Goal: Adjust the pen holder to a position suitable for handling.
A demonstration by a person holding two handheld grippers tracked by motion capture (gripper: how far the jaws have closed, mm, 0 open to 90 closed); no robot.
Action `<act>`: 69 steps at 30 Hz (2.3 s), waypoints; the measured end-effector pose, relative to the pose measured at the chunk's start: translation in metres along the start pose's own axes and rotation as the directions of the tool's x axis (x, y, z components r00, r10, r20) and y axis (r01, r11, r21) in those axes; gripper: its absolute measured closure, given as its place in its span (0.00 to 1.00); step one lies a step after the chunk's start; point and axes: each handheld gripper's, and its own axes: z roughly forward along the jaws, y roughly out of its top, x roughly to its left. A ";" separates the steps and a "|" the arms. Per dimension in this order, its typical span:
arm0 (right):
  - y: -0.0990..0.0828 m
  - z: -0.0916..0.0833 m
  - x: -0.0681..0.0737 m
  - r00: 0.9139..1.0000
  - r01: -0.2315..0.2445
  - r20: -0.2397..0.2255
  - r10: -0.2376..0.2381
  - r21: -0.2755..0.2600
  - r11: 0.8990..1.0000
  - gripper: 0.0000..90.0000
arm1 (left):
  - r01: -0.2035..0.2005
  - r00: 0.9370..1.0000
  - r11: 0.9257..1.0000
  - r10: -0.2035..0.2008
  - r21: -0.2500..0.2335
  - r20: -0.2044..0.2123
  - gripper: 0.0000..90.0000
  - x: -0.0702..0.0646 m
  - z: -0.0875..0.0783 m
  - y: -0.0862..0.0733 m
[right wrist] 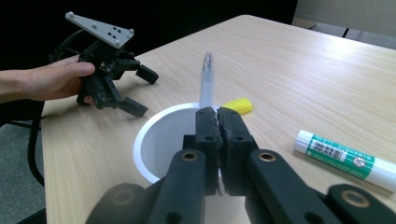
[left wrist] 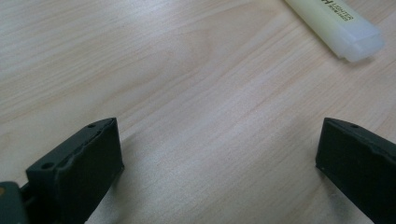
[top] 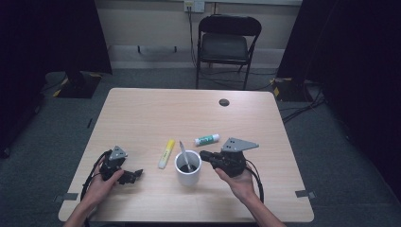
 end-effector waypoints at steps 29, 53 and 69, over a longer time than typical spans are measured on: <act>-0.051 -0.036 -0.064 0.972 -0.117 0.214 0.093 0.105 0.988 0.63 | -0.006 1.000 1.000 0.006 -0.001 0.007 0.00 0.001 0.000 0.000; -0.099 -0.042 -0.099 0.915 -0.181 0.397 0.075 0.237 0.955 0.39 | -0.020 1.000 1.000 0.019 0.011 0.004 0.21 -0.002 -0.004 0.007; -0.105 -0.037 -0.099 0.905 -0.158 0.423 0.040 0.249 0.956 0.26 | -0.017 0.997 0.999 0.020 -0.042 0.069 0.29 -0.017 -0.011 0.027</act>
